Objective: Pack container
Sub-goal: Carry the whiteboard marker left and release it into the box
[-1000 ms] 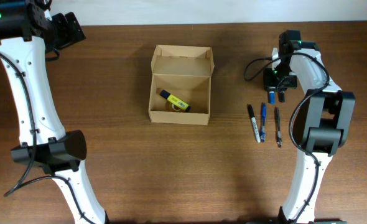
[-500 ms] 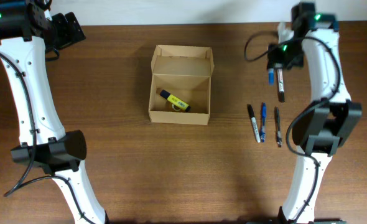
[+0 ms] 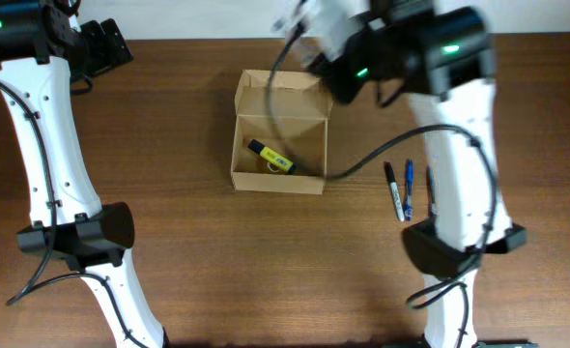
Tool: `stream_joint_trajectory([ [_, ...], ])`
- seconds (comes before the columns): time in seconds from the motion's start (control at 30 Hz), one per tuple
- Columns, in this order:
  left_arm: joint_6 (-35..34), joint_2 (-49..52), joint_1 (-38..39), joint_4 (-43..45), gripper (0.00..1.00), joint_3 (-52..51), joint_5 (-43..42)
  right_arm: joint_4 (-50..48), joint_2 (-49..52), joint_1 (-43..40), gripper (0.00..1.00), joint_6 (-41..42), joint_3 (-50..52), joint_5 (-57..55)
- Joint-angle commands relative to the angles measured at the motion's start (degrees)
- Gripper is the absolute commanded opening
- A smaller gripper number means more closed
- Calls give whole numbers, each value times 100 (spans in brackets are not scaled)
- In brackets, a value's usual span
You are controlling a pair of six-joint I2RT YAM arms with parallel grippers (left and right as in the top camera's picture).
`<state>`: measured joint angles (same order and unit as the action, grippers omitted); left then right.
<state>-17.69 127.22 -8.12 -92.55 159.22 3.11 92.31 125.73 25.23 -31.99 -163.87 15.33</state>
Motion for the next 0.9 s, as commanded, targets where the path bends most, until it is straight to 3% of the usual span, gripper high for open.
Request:
stream_joint_trajectory([
  [0.0,66,-4,-31,-7,100,101,-59,42,474,190,4,-1008,566,-212],
  [0.4,66,-4,-31,-7,100,101,-59,-1447,719,435,4,-1110,3283,-901],
  [0.83,66,-4,-31,-7,100,101,-59,-2717,719,437,4,-726,4896,-850],
  [0.87,66,-4,-31,-7,100,101,-59,-2732,719,437,8,-649,4896,-852],
])
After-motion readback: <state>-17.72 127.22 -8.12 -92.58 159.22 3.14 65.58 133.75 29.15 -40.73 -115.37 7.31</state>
